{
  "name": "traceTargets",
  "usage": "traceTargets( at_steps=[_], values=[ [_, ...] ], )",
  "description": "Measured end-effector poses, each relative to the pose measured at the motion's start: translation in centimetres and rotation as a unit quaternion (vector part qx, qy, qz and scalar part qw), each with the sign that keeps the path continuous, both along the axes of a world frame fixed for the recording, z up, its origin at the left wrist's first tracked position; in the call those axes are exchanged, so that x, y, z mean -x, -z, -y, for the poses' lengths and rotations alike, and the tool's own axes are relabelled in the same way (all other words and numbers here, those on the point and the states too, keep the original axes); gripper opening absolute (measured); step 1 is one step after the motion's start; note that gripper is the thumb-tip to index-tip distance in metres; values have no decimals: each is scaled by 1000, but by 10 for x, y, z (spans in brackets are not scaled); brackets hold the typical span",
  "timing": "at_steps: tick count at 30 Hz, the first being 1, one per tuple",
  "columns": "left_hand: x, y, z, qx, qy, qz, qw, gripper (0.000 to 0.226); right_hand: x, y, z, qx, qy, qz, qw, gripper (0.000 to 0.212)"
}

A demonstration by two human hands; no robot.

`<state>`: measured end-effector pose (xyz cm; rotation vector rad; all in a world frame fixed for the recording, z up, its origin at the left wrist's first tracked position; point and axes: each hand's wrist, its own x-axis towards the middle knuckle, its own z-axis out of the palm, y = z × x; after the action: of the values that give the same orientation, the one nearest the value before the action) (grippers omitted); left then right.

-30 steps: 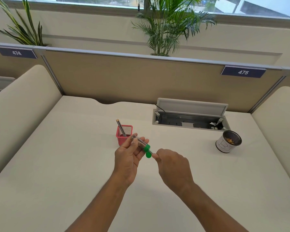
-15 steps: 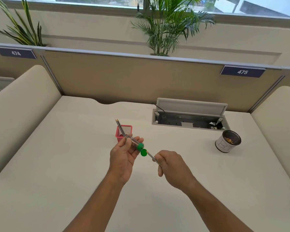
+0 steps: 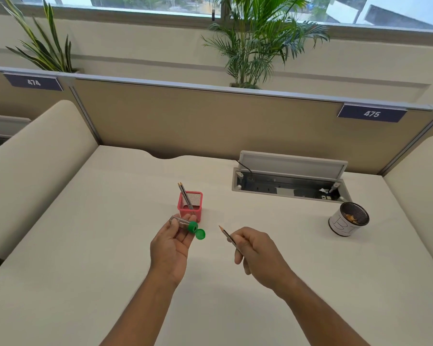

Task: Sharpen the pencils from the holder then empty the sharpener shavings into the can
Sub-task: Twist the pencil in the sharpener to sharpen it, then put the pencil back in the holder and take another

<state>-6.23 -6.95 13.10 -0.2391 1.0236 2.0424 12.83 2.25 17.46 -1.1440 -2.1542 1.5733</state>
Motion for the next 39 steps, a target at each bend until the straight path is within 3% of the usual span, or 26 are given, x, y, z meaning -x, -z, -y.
traceTargets(
  at_steps=[7,14,19,28,33,39],
  values=[
    [18,13,5,7,-36,30,999,19,41,-1,-15,51,29,-37,998,21],
    [40,27,11,13,-64,45,997,20,115,-7,-60,-40,82,-54,994,3],
    [50,37,9,24,-78,53,995,21,171,-3,-85,-134,74,-66,986,3],
    [61,50,1,33,-89,68,993,22,219,35,-87,-196,0,40,980,11],
    [64,56,-3,38,-88,83,992,23,231,64,-88,-265,-46,150,951,14],
    [66,63,-7,45,-90,97,990,23,240,86,-90,-314,-88,221,919,17]
  ],
)
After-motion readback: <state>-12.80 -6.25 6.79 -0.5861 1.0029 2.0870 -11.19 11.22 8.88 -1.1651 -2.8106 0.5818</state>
